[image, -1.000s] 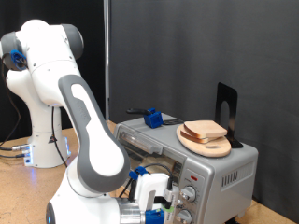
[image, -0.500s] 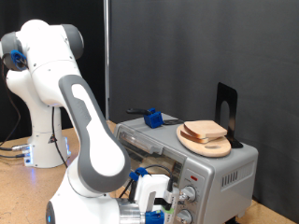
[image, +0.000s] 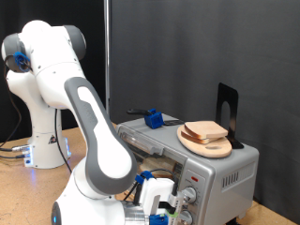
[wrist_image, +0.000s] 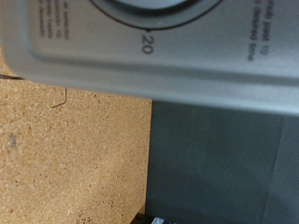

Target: Make a piece of toast with the oven

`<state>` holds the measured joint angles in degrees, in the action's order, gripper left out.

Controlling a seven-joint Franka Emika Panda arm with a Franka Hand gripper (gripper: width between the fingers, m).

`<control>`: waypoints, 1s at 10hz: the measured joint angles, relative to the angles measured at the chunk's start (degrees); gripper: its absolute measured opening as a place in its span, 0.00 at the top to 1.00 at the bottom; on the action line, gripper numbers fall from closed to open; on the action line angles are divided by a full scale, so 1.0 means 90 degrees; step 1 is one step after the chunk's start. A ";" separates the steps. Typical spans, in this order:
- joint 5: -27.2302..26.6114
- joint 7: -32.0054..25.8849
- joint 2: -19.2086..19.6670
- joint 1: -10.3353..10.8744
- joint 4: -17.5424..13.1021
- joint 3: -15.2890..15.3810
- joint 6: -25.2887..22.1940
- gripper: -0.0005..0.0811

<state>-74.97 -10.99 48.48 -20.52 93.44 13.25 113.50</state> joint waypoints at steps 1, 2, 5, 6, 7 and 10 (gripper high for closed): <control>0.0000 0.0000 0.0010 0.0013 0.0000 0.0007 0.0007 0.01; 0.0000 0.0000 0.0017 0.0023 0.0000 0.0010 0.0007 0.01; 0.0000 -0.0002 0.0018 0.0022 0.0000 0.0023 -0.0031 0.04; 0.0000 -0.0003 0.0018 0.0010 0.0000 0.0023 -0.0091 0.27; 0.0000 -0.0008 0.0018 -0.0009 0.0001 0.0022 -0.0139 0.49; -0.0004 -0.0032 -0.0003 -0.0047 0.0001 0.0023 -0.0305 0.66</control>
<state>-75.01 -11.28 48.45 -20.95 93.45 13.46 110.75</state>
